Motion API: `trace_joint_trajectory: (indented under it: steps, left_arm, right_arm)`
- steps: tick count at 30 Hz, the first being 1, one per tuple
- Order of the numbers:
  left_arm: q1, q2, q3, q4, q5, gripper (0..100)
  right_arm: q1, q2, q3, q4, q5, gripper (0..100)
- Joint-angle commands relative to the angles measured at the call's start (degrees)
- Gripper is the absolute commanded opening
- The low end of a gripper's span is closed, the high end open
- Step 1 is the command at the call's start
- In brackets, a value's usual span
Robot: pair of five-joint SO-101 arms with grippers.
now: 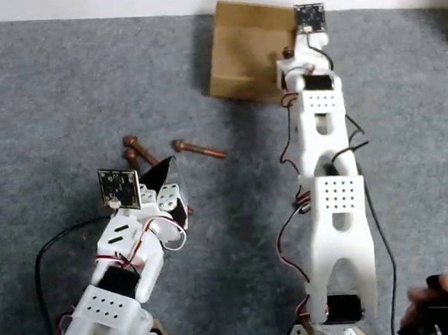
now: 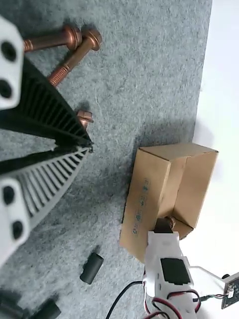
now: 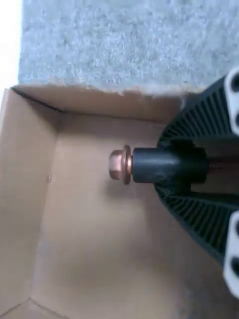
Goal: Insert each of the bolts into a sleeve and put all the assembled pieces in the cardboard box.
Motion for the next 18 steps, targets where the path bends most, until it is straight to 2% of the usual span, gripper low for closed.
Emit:
trace_joint_trajectory:
  steps: [1, 4, 11, 18]
  left_arm:
    - [1.10, -0.75, -0.40, -1.23, -0.53, 1]
    - [1.10, -0.75, -0.40, -1.23, -0.53, 1]
    - [1.10, -0.75, -0.40, -1.23, -0.53, 1]
    - [1.10, -0.75, -0.40, -1.23, -0.53, 1]
  right_arm:
    - [0.92, -0.57, -1.01, -0.57, -0.18, 11.9]
    - [0.92, -0.75, -1.01, -0.48, -0.35, 21.1]
    - [1.01, -4.79, -3.91, 5.41, -0.35, 21.5]
    - [1.01, -9.36, -12.70, 21.58, -0.44, 21.5]
